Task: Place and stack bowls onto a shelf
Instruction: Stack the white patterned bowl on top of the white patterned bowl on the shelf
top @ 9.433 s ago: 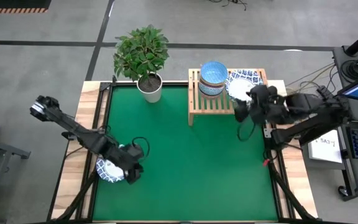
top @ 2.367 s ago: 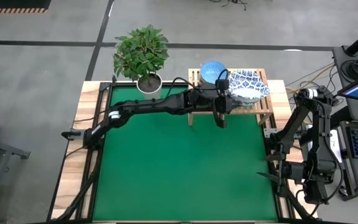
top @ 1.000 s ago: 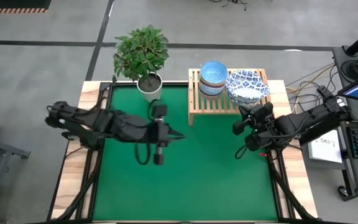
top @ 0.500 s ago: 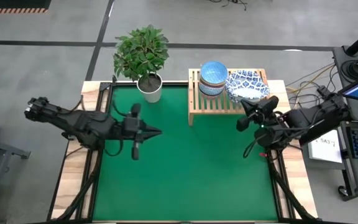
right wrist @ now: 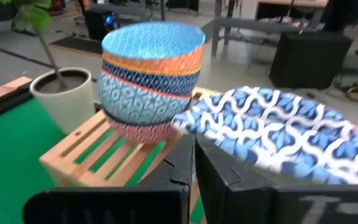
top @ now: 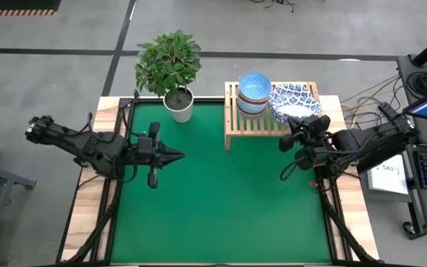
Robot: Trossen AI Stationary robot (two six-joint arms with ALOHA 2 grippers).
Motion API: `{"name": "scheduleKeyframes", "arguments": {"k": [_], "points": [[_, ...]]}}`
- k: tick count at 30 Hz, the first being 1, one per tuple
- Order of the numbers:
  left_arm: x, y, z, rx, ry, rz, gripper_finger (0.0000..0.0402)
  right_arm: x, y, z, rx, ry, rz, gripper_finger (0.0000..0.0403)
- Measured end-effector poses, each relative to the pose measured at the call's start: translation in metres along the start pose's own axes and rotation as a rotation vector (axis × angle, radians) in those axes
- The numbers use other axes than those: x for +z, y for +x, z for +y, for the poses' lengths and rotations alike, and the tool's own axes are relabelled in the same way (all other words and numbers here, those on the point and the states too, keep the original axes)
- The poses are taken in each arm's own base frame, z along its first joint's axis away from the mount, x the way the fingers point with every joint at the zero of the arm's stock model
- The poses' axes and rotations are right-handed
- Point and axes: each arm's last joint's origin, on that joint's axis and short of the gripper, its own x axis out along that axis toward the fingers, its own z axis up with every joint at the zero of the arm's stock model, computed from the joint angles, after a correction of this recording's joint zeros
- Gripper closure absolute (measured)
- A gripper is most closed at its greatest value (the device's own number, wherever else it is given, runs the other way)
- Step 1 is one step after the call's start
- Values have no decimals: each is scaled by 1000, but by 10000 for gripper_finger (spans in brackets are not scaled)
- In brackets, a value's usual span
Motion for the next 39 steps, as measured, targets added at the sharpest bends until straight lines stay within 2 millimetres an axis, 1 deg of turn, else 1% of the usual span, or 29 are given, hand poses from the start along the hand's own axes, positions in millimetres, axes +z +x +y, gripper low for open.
{"name": "scheduleKeyframes", "arguments": {"k": [6, 10, 15, 18, 20, 24, 29, 32, 39], "points": [[-3, 4, -1, -1, -1, 13, 401, -2, 0, 1, 34, 27, 59, 394], [-4, 6, -2, -1, 2, 20, 401, 16, -7, -1, 61, 52, 43, 394], [-6, 8, -3, -1, 5, 29, 401, 41, -17, -12, 98, 112, 20, 394], [-6, 9, -3, -2, 11, 30, 401, 45, -20, -19, 102, 124, 25, 394], [-6, 9, -3, -2, 17, 30, 401, 42, -20, -24, 86, 127, 37, 394], [-6, 9, -3, -2, 22, 30, 401, 27, -15, -31, 20, 141, 71, 394], [-6, 9, -3, -2, 24, 30, 402, 7, -7, -30, -10, 153, 144, 394], [-6, 9, -3, -2, 24, 29, 402, 2, -6, -30, -6, 164, 176, 394], [-7, 9, -3, -2, 13, 32, 401, -4, -3, -28, -14, 158, 188, 394]]}}
